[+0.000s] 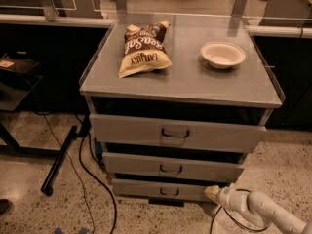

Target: Close bottom drawer

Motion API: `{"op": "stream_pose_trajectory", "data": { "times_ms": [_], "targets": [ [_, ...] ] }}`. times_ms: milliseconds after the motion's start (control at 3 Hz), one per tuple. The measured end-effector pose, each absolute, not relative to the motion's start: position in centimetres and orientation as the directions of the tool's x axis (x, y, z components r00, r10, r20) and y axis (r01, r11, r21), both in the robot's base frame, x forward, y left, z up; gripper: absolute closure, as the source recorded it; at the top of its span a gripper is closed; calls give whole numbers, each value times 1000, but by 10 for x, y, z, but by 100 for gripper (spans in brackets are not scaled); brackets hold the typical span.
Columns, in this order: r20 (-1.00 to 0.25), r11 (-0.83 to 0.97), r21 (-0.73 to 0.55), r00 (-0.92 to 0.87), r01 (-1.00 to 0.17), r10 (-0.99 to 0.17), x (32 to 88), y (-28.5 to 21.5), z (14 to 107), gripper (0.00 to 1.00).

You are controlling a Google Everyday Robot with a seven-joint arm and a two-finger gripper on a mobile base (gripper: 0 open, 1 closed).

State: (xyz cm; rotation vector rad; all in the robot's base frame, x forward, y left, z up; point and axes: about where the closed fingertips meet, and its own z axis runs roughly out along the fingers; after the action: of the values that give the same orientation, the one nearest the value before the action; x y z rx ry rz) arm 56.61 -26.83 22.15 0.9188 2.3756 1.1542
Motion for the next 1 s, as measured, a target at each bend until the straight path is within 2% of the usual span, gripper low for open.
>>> {"op": "stream_pose_trajectory", "data": {
  "times_ms": [667, 1000],
  "targets": [
    [33, 475, 723, -712, 502, 702, 546, -287, 180, 100],
    [24, 464, 728, -695, 504, 718, 555, -286, 180, 100]
  ]
}}
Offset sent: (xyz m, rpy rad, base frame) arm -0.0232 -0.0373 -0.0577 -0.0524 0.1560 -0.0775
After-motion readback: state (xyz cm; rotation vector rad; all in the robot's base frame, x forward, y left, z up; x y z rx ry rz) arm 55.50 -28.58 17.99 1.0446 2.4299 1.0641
